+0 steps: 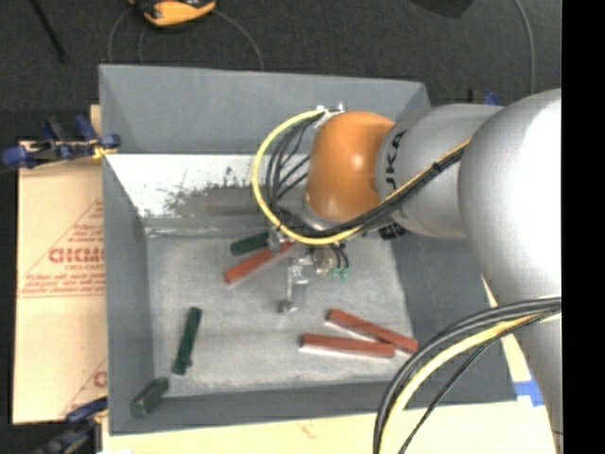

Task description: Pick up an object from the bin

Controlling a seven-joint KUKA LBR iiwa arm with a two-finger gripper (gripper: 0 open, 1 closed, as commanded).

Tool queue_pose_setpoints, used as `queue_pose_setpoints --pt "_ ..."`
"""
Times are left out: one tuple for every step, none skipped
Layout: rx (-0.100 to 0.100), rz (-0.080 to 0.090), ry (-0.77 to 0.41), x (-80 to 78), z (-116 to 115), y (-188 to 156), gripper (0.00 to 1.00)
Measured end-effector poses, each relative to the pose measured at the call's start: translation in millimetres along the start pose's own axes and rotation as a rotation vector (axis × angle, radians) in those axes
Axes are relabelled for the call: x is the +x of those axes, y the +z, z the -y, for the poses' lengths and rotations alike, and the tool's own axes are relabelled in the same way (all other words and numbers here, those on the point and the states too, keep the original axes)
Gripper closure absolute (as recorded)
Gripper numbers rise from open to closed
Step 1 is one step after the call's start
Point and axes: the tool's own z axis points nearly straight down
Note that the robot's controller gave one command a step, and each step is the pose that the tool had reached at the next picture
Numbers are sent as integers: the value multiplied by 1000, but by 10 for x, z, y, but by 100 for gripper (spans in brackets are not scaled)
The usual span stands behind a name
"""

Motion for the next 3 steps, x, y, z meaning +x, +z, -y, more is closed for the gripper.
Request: queue_pose_setpoints --pt "0 0 0 0 0 1 0" --pt "1 -9 7 26 -124 -471 0" --pt "2 11 -91 -192 -312 -587 0"
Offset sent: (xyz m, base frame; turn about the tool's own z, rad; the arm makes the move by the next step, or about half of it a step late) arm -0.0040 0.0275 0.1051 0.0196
